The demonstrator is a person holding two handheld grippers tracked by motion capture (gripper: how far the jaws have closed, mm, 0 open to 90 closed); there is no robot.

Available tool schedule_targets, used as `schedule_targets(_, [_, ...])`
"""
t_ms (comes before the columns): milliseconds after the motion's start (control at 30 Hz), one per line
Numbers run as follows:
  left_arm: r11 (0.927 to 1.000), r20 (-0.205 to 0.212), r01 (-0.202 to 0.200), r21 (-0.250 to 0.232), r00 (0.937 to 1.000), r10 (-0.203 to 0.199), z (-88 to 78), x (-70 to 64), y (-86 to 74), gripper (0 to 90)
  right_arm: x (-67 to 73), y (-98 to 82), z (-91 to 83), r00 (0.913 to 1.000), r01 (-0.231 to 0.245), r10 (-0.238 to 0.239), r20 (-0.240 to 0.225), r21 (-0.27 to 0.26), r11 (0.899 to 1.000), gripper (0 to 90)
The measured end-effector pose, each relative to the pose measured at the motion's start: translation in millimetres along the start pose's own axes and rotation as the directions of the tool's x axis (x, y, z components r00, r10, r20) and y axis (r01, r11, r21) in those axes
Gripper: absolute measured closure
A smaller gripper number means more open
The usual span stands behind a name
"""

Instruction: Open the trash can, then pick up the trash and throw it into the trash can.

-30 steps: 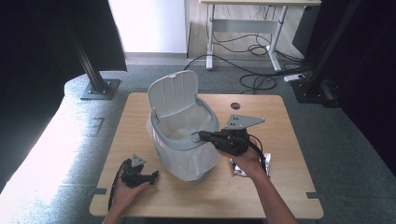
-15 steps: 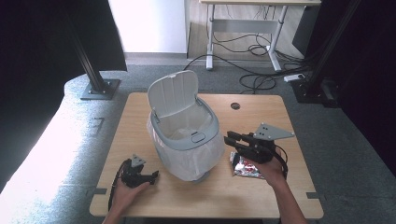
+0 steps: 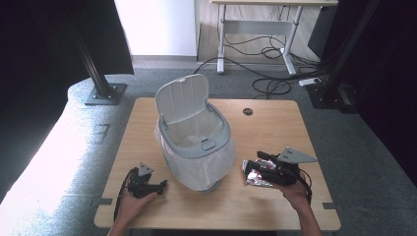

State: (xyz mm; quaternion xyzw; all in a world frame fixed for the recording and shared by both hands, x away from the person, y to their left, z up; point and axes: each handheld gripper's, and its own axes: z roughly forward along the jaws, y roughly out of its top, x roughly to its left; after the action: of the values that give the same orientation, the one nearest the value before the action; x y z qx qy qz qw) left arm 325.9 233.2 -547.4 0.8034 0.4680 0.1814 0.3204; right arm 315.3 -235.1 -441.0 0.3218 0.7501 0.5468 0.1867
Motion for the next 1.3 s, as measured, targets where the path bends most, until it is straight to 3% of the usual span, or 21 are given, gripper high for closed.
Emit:
schedule_targets(133, [1.0, -0.001, 0.001, -0.002, 1.0, -0.001, 0.0, -0.1, 0.0, 14.2, -8.7, -14.1, -1.8, 0.9971, -0.024, 0.021, 0.073, 0.037, 0.999, 41.3])
schedule_targets(333, [1.0, -0.001, 0.001, -0.002, 1.0, -0.001, 0.0, -0.1, 0.0, 14.2, -21.9, -34.7, -8.2, 0.9902, -0.073, 0.063, 0.125, 0.071, 0.995, 38.5])
schedule_targets(600, [1.0, 0.0, -0.001, -0.002, 1.0, 0.001, 0.0, -0.3, 0.0, 14.2, -35.6, -55.7, -14.2, 0.9759, -0.107, 0.08, 0.203, 0.126, 0.986, 36.4])
schedule_targets(867, [1.0, 0.0, -0.001, -0.002, 1.0, 0.001, 0.1, -0.3, 0.0, 14.2, -42.1, -56.8, -21.9, 0.9681, -0.121, 0.094, 0.232, 0.105, 0.987, 36.2])
schedule_targets(1100, [1.0, 0.001, -0.002, -0.002, 1.0, 0.002, 0.1, -0.4, 0.0, 14.2, -48.5, -61.4, -25.3, 0.9624, -0.138, 0.105, 0.25, 0.118, 0.983, 36.3])
schedule_targets(1300, [1.0, 0.002, -0.002, -0.002, 1.0, 0.002, 0.1, -0.4, 0.0, 14.2, -56.5, -67.6, -27.9, 0.9495, -0.161, 0.115, 0.292, 0.138, 0.977, 36.1])
